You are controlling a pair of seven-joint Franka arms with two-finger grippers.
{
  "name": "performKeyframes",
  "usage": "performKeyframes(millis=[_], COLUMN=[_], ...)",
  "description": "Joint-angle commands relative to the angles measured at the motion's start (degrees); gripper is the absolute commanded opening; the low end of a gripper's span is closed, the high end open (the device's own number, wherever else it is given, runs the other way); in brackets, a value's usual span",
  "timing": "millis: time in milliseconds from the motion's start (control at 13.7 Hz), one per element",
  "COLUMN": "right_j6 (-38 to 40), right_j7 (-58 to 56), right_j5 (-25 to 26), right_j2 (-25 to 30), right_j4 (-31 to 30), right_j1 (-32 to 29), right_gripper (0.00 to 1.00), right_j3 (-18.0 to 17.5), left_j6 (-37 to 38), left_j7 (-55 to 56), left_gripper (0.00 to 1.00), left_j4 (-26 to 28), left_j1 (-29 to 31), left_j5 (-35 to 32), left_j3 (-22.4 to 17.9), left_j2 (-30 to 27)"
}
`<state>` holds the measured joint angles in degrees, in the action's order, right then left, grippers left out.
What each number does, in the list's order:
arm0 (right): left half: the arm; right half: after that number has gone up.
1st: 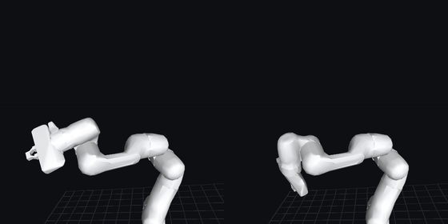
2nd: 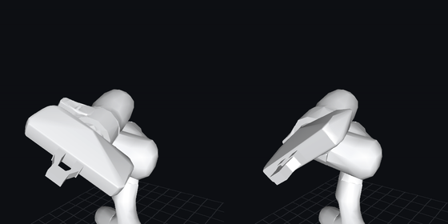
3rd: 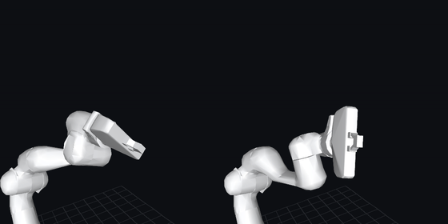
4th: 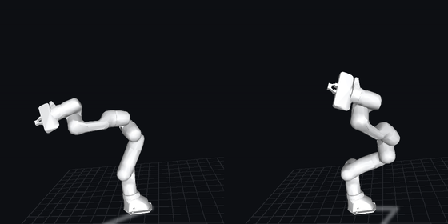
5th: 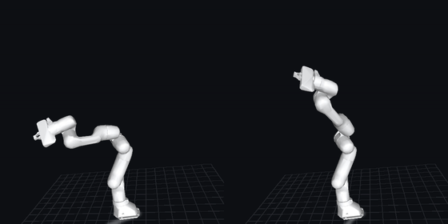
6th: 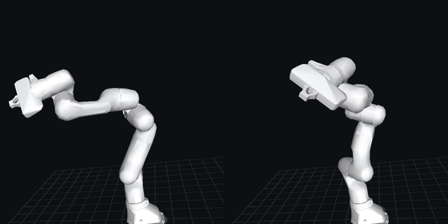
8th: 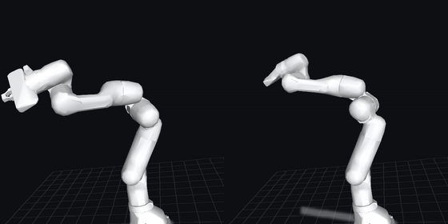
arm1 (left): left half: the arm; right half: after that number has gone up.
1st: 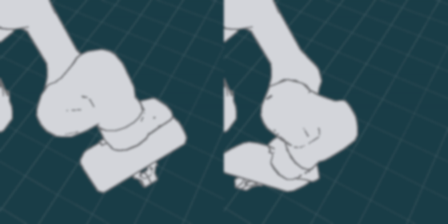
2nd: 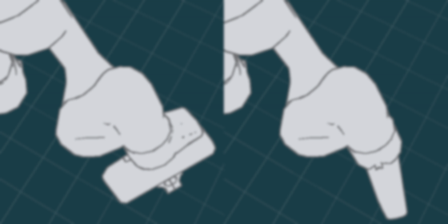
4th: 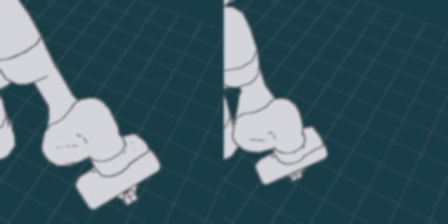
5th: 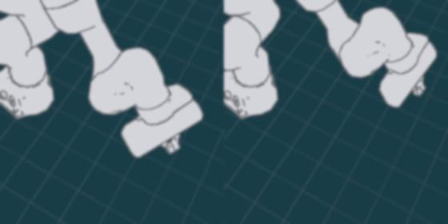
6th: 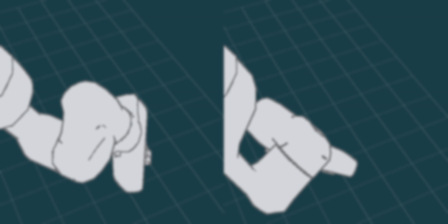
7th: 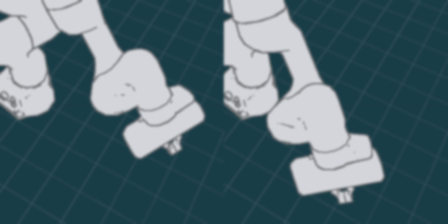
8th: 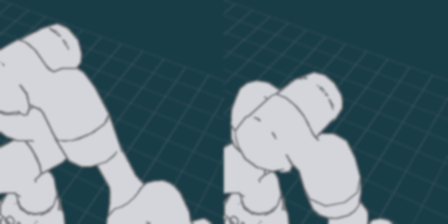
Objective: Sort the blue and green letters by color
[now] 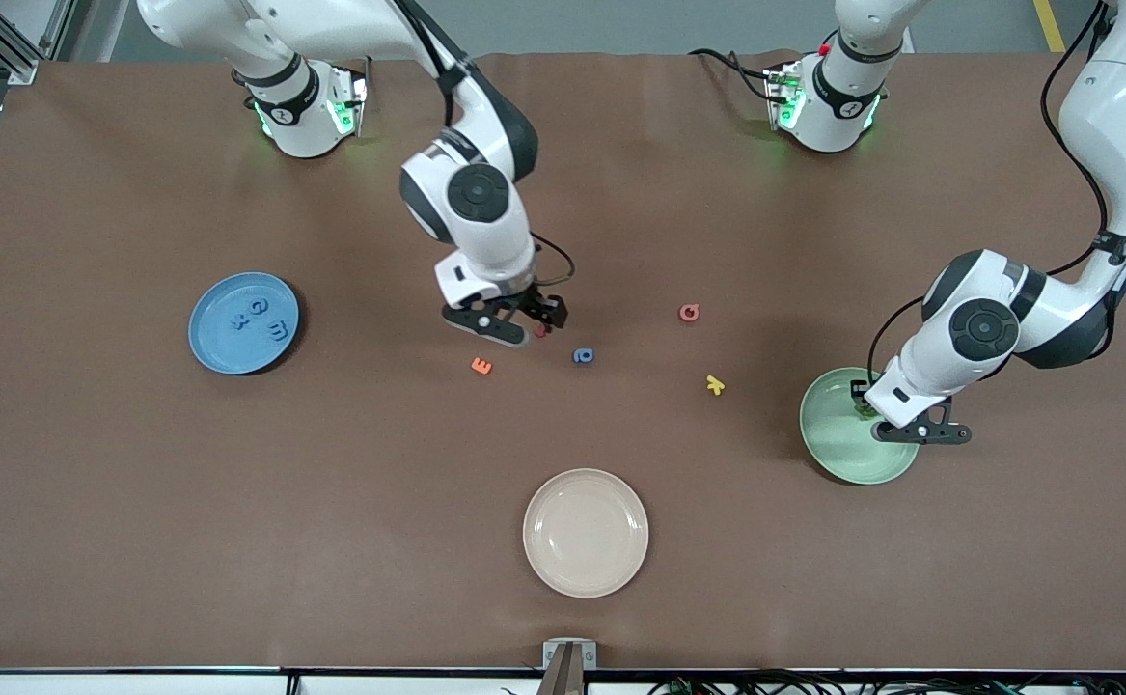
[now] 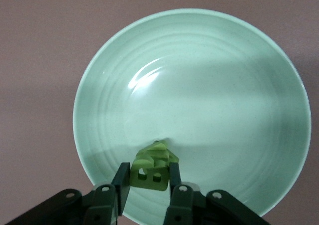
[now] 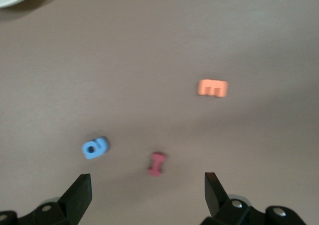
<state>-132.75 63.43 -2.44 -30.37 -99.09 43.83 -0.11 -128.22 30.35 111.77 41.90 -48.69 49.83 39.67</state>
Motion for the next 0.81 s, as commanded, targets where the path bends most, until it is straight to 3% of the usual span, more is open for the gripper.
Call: performKeyframes(millis=[0, 73, 146, 732], right_j6=[1.2, 1.2, 1.2, 1.4], right_j7=[0.3, 0.1, 0.1, 0.1], right_j5=[1.1, 1.5, 1.6, 4.5], right_j2=[-7.3, -8.6, -9.8, -18.2], right_j4=[8.6, 9.6, 10.5, 18.5], right_j1=[1.2, 1.8, 2.0, 3.7], right_gripper=[1.00, 1.00, 1.00, 0.99], right_j3=[0.8, 0.8, 0.8, 0.9], left_j6=[-0.1, -0.2, -0.2, 3.6], left_j7=[0.4, 0.4, -0.2, -0.3], left_gripper=[0.49, 0.70, 1.00, 1.00], left_j4=[-0.7, -0.8, -0.9, -9.1], left_j1=[-0.2, -0.2, -0.2, 0.2], left_j5=[-0.2, -0.2, -0.2, 1.7], left_j3=[0.4, 0.4, 0.5, 4.3], left_j2=[0.6, 0.5, 0.3, -0.6])
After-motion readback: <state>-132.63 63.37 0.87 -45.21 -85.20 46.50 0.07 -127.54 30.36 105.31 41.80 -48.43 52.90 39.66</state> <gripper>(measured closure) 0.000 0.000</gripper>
